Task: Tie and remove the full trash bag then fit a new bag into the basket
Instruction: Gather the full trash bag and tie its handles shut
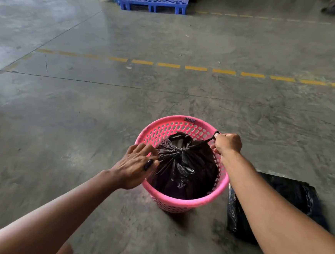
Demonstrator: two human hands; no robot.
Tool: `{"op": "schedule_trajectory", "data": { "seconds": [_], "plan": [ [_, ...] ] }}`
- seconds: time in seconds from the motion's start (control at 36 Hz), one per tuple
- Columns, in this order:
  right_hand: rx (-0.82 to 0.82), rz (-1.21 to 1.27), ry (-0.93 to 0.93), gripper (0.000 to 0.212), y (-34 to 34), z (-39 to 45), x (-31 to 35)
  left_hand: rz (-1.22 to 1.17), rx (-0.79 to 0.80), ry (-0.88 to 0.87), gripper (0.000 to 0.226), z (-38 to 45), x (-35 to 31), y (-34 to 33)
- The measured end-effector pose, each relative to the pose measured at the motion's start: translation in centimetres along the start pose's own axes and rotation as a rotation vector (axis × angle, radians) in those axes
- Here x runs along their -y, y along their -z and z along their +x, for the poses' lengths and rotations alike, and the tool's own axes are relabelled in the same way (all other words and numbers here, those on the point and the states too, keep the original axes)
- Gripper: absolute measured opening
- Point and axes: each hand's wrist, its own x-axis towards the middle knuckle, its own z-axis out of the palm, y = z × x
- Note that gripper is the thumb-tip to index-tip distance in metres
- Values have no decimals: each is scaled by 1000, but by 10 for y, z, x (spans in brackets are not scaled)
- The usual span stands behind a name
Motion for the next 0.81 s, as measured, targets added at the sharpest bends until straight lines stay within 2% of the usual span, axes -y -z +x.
{"op": "schedule_trajectory", "data": {
  "seconds": [0.17,0.25,0.31,0.36,0.47,0.56,0.67,0.75,0.81],
  "plan": [
    [-72,28,17,25,8,18,-10,73,-6,-83,33,-10,9,-3],
    [24,65,132,26,8,13,-13,17,9,-32,42,-11,12,-3],
    [170,170,182,23,9,5,-13,-99,-12,35,48,-8,13,0],
    [281,253,191,20,13,-4,-12,-245,-57,119,45,-2,8,7],
    [355,348,208,19,17,-21,-9,-500,-79,194,33,17,-14,18],
    [398,385,260,18,16,-35,5,-571,-97,181,47,33,-28,15],
    [516,400,363,16,11,-57,32,-708,-84,278,58,53,-40,6],
    [618,395,430,15,11,-69,43,-867,-75,329,44,58,-48,5],
    [623,404,419,16,12,-69,41,-1047,-79,390,43,61,-52,7]
  ]
}}
